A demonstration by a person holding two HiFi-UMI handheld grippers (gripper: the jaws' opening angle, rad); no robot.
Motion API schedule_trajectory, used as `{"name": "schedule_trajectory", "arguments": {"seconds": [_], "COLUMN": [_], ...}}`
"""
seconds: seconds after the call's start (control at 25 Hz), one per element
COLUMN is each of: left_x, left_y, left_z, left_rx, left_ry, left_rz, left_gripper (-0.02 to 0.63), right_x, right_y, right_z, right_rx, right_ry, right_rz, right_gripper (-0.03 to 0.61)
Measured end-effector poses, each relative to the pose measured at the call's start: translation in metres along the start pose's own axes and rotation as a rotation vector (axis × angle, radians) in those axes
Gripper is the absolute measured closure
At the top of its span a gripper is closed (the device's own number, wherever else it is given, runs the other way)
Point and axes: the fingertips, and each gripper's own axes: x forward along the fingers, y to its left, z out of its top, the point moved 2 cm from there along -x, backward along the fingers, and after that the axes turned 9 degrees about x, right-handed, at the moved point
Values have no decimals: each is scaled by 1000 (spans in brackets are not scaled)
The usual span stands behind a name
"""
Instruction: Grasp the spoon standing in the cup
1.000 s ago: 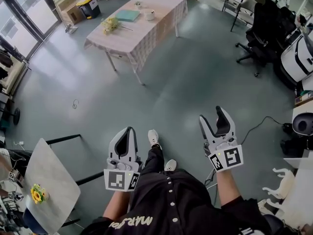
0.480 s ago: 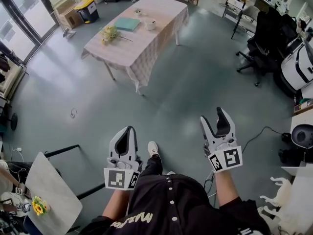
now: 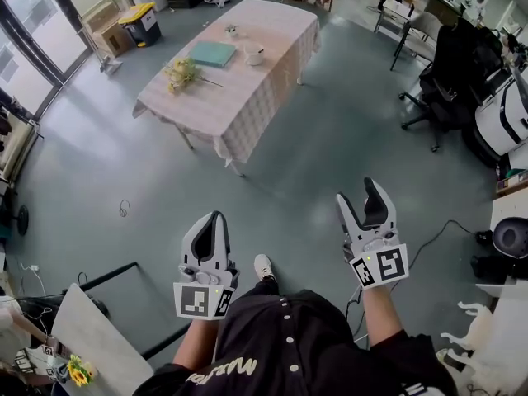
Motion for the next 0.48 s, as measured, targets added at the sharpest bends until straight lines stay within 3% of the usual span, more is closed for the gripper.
{"name": "schedule_trajectory", "arguments": {"seconds": [0.48], "left_x": [64], "left_y": [64], "left_z": [-7], "left_rx": [7], "left_ry": [-7], "left_rz": [-39], "left_gripper": [603], "right_x": [83], "right_y": [7], "right_z": [-2], "right_rx": [-14], "right_ry": [-18], "right_rz": [-20], "right_gripper": [325]}}
